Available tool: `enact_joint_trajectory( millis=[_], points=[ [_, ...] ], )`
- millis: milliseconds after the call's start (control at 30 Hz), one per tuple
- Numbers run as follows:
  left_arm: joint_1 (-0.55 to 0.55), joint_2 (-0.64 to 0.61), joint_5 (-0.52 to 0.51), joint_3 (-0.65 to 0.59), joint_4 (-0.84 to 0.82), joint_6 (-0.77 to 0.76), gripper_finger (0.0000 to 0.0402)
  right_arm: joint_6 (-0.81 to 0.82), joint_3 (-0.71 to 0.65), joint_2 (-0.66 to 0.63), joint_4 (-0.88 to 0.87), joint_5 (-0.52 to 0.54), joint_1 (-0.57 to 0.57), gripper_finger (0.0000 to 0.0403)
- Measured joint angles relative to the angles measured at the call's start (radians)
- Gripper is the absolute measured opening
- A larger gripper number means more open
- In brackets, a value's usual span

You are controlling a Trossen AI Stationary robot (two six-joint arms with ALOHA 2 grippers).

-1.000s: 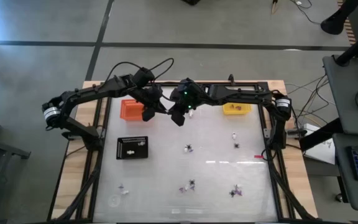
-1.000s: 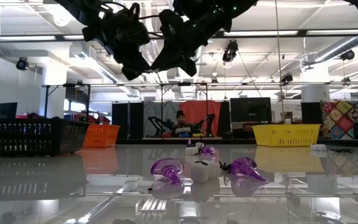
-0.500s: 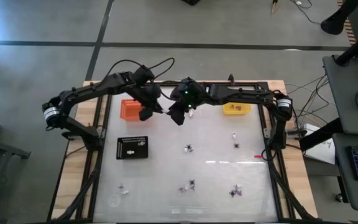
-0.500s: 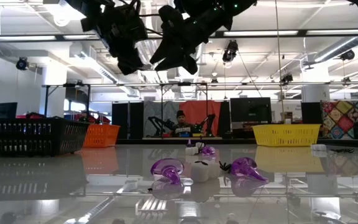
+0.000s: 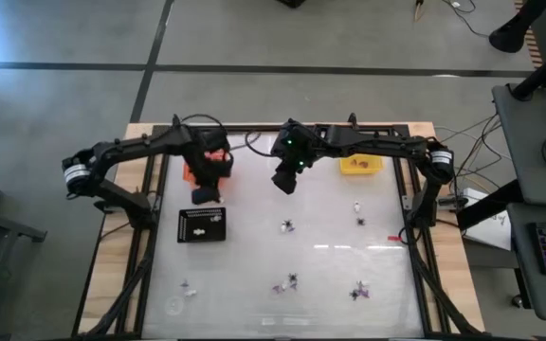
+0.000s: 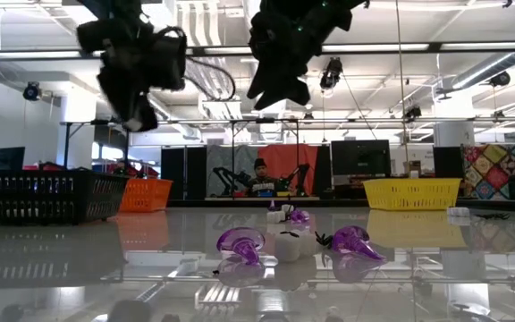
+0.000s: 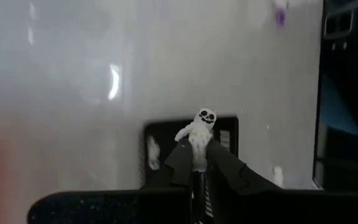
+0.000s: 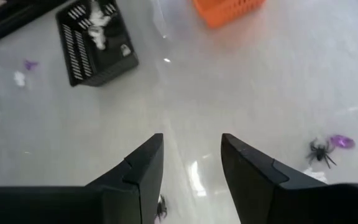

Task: Sort Halloween decoration
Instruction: Put the white skeleton toy into the black bin

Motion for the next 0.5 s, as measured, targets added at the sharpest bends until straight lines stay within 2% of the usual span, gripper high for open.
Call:
enact_joint_trajectory(
  millis=[167, 500],
  points=[
    [-0.035, -0.007, 0.001, -0.111, 0.001, -0.021, 0.0000, 0.002, -0.001, 0.000, -0.013, 0.034, 0.000, 0.0152],
    [-0.048, -0.007, 0.053, -0.273, 0.013, -0.066, 0.0003, 0.026, -0.002, 0.000, -0.044, 0.034, -0.001, 0.0151]
  ],
)
